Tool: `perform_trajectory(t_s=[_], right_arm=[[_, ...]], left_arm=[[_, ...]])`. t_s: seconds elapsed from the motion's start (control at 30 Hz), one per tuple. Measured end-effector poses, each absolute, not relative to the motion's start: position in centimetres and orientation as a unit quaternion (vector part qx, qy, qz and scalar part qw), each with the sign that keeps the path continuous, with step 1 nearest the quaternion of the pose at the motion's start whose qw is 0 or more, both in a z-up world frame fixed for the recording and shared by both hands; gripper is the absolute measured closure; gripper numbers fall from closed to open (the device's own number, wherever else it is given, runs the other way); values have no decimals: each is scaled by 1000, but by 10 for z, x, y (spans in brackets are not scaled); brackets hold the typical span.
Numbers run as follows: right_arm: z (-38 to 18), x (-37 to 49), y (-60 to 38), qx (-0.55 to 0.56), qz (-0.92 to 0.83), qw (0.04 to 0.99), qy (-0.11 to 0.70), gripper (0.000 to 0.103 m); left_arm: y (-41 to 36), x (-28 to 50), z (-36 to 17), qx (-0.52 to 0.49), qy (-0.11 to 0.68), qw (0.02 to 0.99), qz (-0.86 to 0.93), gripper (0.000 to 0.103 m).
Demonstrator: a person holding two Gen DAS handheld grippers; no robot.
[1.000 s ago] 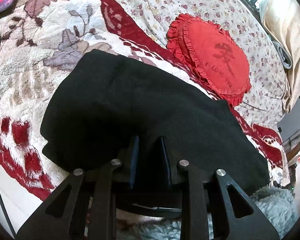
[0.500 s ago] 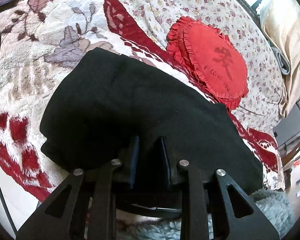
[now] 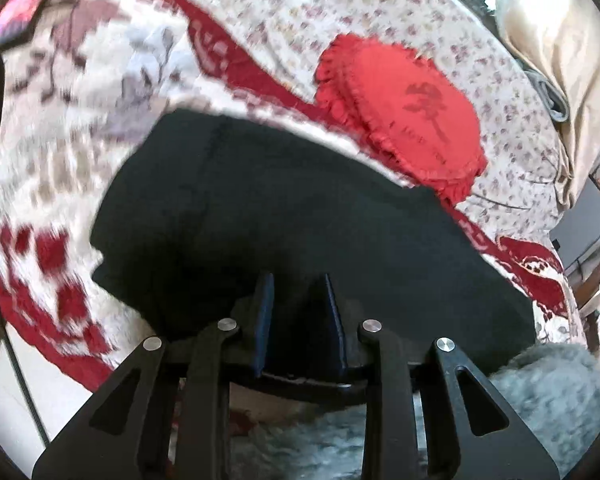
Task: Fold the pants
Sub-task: 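Press the folded pants flat with the left gripper while the right gripper releases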
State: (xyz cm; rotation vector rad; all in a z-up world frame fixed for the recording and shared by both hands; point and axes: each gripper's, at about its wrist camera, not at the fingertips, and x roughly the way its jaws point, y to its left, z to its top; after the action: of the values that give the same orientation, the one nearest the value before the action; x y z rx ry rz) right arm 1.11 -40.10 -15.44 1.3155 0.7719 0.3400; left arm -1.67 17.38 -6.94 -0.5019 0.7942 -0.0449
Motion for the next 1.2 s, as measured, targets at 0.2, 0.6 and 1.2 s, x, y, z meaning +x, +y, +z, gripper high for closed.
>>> perform_trajectory(t_s=[0.2, 0.6, 1.2], right_arm=[[-102, 14, -379, 477, 147, 792, 352, 95], [-14, 81, -157, 270, 443, 764, 383, 95], [-87, 110, -49, 147, 447, 684, 558, 67]], left_arm=[[178, -16, -75, -254, 370, 893, -27, 79], [182, -9, -72, -246, 393, 885, -46, 79], [182, -8, -65, -244, 405, 880, -39, 79]])
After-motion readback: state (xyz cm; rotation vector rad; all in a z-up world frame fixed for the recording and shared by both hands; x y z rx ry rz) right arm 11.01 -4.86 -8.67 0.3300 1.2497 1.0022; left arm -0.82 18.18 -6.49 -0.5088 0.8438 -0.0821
